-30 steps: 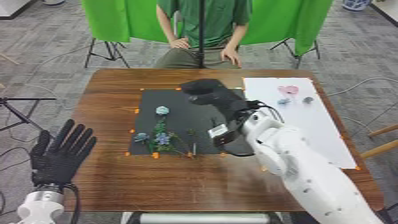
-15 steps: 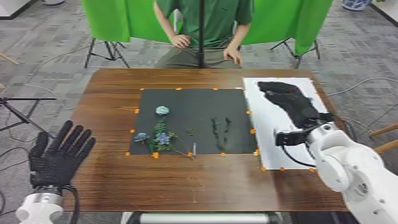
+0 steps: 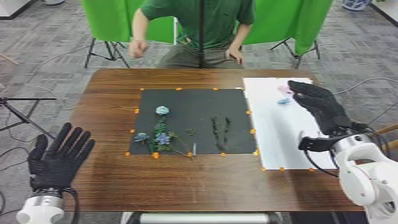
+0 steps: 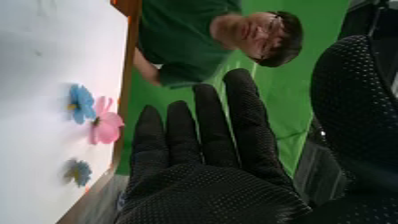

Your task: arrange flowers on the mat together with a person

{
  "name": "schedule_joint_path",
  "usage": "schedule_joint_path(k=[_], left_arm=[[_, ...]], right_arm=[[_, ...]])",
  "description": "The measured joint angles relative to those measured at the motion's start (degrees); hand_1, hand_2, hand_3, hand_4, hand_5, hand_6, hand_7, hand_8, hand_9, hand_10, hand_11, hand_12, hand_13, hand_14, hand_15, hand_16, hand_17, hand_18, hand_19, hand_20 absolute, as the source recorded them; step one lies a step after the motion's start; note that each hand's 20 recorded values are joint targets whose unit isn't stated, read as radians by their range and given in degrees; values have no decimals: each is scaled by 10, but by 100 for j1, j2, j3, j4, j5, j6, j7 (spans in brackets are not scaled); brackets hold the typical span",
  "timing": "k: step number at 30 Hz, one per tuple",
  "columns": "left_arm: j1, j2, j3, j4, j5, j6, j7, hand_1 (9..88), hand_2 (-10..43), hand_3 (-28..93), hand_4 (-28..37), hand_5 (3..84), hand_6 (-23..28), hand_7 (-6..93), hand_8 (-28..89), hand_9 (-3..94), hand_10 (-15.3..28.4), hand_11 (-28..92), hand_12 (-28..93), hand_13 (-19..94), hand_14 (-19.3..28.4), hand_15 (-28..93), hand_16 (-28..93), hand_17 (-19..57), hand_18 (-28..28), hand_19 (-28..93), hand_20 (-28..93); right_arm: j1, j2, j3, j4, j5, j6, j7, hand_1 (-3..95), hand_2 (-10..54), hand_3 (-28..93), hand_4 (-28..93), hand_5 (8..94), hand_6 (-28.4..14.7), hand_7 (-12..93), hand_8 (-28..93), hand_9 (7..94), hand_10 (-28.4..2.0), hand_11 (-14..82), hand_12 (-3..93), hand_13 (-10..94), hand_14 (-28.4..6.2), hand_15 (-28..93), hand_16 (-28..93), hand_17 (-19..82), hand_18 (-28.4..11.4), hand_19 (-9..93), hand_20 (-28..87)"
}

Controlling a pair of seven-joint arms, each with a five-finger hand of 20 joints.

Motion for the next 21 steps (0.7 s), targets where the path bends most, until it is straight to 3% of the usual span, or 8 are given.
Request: schedule_joint_path(k=[21], left_arm=[[3, -11, -30, -1, -7, 2, -9, 242, 114, 698, -283, 437, 58, 90, -92, 402, 140, 149, 76, 289, 147, 276, -67, -28, 119, 252, 114]], right_arm=[[-897, -273, 1134, -293, -155, 112, -16, 369, -91, 753, -248, 445, -15, 162, -125, 391, -99, 39, 89, 240, -58, 109, -61, 168, -61, 1, 161]])
